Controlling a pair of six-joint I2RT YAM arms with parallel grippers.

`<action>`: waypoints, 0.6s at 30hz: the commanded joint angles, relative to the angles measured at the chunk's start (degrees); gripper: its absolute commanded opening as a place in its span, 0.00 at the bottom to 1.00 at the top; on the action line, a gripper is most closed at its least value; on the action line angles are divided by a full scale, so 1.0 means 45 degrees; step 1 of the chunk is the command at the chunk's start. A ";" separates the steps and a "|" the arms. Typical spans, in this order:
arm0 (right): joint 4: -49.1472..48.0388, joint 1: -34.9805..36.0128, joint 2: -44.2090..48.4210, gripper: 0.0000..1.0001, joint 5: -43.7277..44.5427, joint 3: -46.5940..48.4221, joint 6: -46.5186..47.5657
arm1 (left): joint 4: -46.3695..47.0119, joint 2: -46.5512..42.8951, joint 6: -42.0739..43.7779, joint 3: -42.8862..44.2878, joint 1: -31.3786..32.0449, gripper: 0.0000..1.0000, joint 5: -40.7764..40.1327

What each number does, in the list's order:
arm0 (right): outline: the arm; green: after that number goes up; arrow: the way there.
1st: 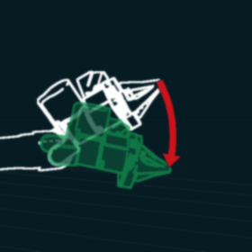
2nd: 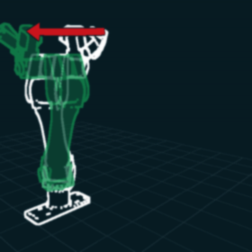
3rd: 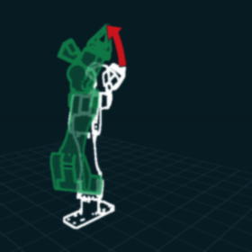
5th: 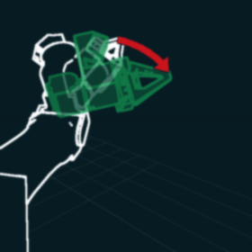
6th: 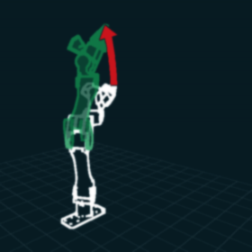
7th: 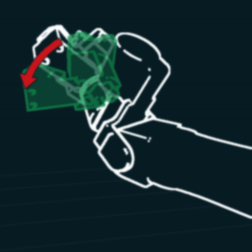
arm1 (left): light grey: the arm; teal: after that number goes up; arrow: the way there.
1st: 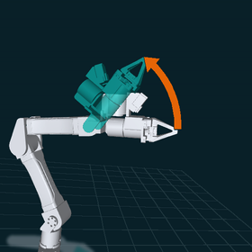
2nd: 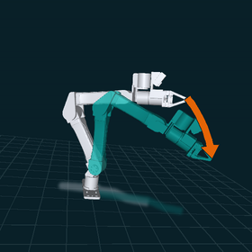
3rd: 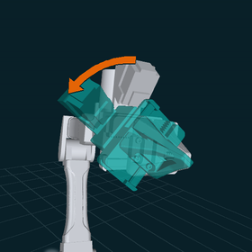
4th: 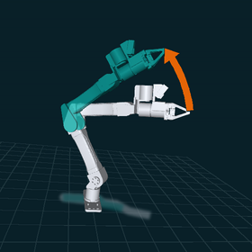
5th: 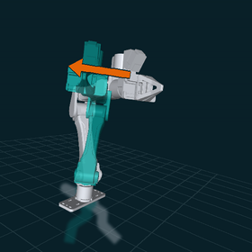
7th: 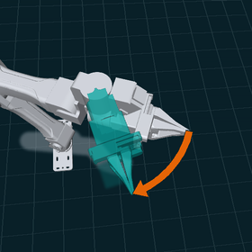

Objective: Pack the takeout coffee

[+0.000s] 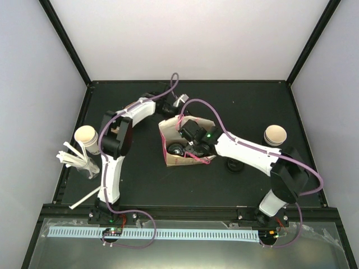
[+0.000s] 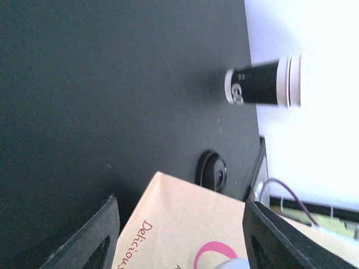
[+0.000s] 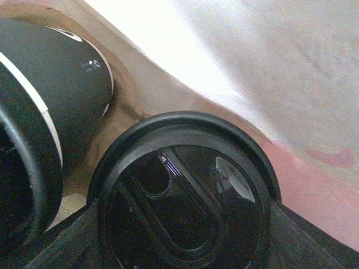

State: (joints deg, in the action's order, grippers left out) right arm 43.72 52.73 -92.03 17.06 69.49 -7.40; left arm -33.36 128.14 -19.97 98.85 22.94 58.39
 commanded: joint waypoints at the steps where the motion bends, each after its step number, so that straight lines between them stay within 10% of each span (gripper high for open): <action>1: 0.1405 -0.0498 -0.1147 0.65 -0.2739 0.1180 0.1903 | 0.1215 -0.1343 -0.1139 -0.0022 -0.0937 0.64 -0.1273; 18: 0.2827 -0.2530 -0.4776 0.64 -0.3833 0.5110 0.3192 | 0.2967 -0.5766 -0.1835 -0.3313 -0.1701 0.68 -0.3572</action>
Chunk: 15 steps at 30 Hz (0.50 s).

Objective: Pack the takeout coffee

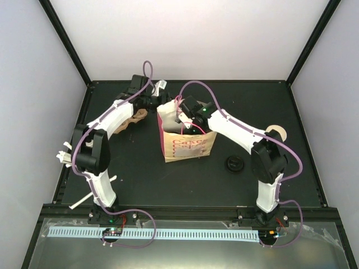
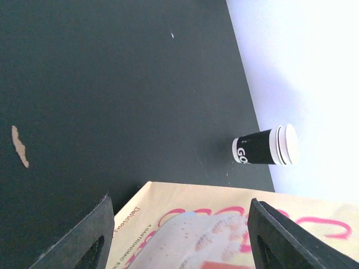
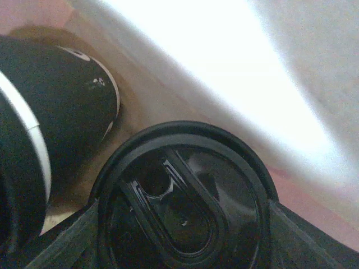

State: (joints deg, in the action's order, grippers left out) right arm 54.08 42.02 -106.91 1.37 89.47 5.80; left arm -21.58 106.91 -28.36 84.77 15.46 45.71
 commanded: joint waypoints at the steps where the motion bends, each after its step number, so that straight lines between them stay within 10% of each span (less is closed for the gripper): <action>1: 0.0716 -0.0140 -0.1831 0.64 -0.0377 0.1056 0.0239 | 0.0405 -0.1306 0.0032 -0.0330 -0.0080 0.68 -0.0956; 15: 0.0916 0.0008 -0.2493 0.64 -0.0060 0.0734 -0.0756 | 0.1248 -0.4429 0.0386 -0.2368 -0.0796 0.75 -0.2336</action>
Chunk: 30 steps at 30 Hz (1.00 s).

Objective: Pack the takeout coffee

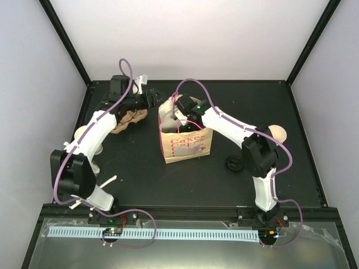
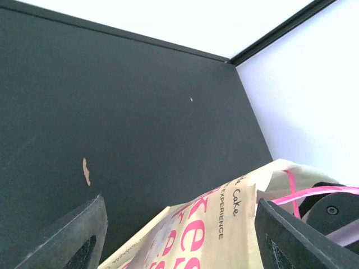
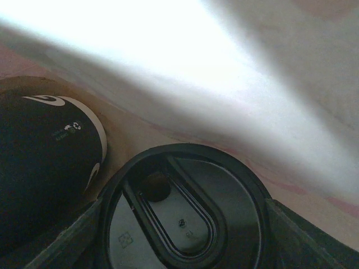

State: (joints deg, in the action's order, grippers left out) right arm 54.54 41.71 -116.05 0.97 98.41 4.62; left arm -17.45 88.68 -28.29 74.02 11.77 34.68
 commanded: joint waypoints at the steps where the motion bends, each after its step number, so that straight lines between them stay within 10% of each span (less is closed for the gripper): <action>1: 0.0690 0.0116 -0.0205 0.64 0.0185 -0.1416 -0.0565 | 0.0298 -0.0420 0.0448 0.0044 0.0022 0.74 0.0394; 19: -0.2017 0.1080 0.2936 0.64 0.1349 -0.4809 -0.0048 | -0.5194 -0.0866 0.5103 0.1652 0.0591 0.62 0.4334; 26: -0.2156 0.1089 0.3178 0.64 0.1390 -0.4833 0.0328 | -0.7031 -0.0831 0.6422 0.2186 0.1860 0.46 0.1861; 30: -0.2063 0.1101 0.3302 0.65 0.1248 -0.4951 0.0788 | -0.8131 -0.0435 0.6839 0.3166 0.2500 0.18 -0.0800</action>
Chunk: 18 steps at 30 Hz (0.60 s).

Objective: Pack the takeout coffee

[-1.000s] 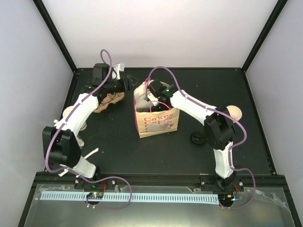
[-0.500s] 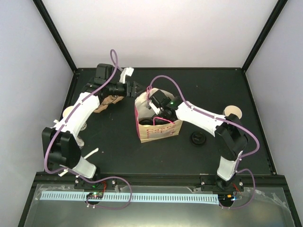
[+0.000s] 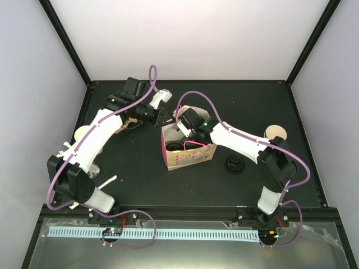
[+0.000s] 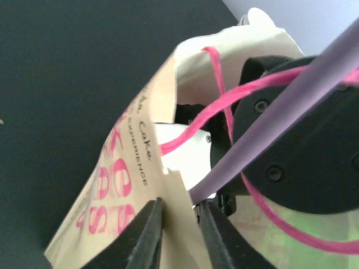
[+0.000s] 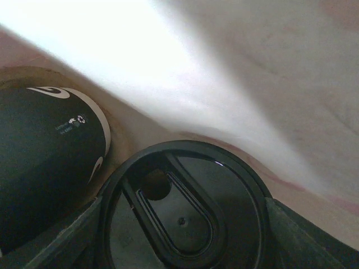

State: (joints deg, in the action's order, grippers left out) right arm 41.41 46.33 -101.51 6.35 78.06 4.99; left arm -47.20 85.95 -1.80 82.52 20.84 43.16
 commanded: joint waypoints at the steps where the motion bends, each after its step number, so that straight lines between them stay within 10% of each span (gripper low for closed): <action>1: 0.0974 0.0076 0.0077 0.65 0.0020 -0.0423 0.0855 | -0.1784 0.0252 0.1034 0.1502 0.0561 0.12 -0.3339; 18: 0.2128 0.0074 0.1323 0.66 -0.0734 -0.1707 0.4348 | -0.1758 0.0083 0.0928 0.1702 0.0794 0.02 -0.4829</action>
State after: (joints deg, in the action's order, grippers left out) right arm 44.82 46.37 -94.19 3.53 72.27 20.05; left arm -55.05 86.78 1.80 89.03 24.43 24.16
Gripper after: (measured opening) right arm 0.728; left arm 0.015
